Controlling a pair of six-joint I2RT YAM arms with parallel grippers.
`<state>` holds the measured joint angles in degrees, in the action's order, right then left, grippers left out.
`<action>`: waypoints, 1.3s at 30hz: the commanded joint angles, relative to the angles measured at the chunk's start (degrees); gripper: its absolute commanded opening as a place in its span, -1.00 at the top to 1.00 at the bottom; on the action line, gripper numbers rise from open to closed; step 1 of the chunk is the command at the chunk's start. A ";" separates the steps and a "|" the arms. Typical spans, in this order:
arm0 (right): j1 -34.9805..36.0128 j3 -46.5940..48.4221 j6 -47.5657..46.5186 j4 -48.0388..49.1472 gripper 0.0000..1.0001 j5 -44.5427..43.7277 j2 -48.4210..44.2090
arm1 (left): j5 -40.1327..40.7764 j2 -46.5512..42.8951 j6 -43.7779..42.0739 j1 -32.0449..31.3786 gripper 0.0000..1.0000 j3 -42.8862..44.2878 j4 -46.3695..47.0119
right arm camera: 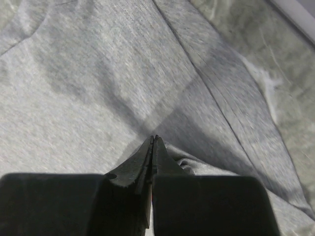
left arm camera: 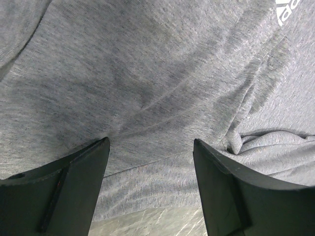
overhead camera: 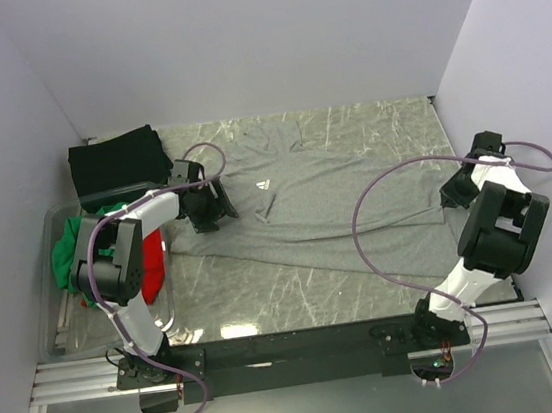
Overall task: Fold and stack the t-shirts
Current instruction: Fold the tshirt
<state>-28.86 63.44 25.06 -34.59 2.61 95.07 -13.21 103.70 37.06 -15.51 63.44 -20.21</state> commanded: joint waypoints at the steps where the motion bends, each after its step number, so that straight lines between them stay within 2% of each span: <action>1: -0.32 2.13 0.96 2.16 1.00 0.90 2.14 | 5.65 1.59 -3.22 1.18 -0.54 -2.44 -4.40; 12: -0.32 4.32 0.61 2.51 0.99 0.82 6.18 | 6.09 0.89 -2.96 1.36 -0.54 -2.53 -5.02; 15: -0.32 5.29 0.69 2.07 0.90 0.99 6.36 | 6.36 0.71 -3.04 1.27 -0.54 -2.36 -5.19; 19: -0.32 7.48 1.04 1.02 0.68 0.99 6.10 | 6.97 0.80 -3.48 1.36 -0.54 -0.69 -5.98; 25: -0.32 9.42 0.08 -1.18 0.42 -0.06 2.06 | 6.89 0.54 -4.01 1.36 -0.54 3.26 -6.69; 31: 0.73 4.08 0.52 -3.38 0.33 0.90 -5.22 | 6.27 0.80 -4.71 1.27 -0.54 8.54 -7.83; 39: 7.67 -7.79 3.85 -2.33 0.33 3.71 -12.18 | 3.46 0.19 -3.75 0.30 -0.55 12.85 -6.60</action>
<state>-23.51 58.61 26.83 -36.86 4.67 85.17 -8.34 104.64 33.67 -14.59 73.78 -27.53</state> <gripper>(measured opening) 0.333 0.773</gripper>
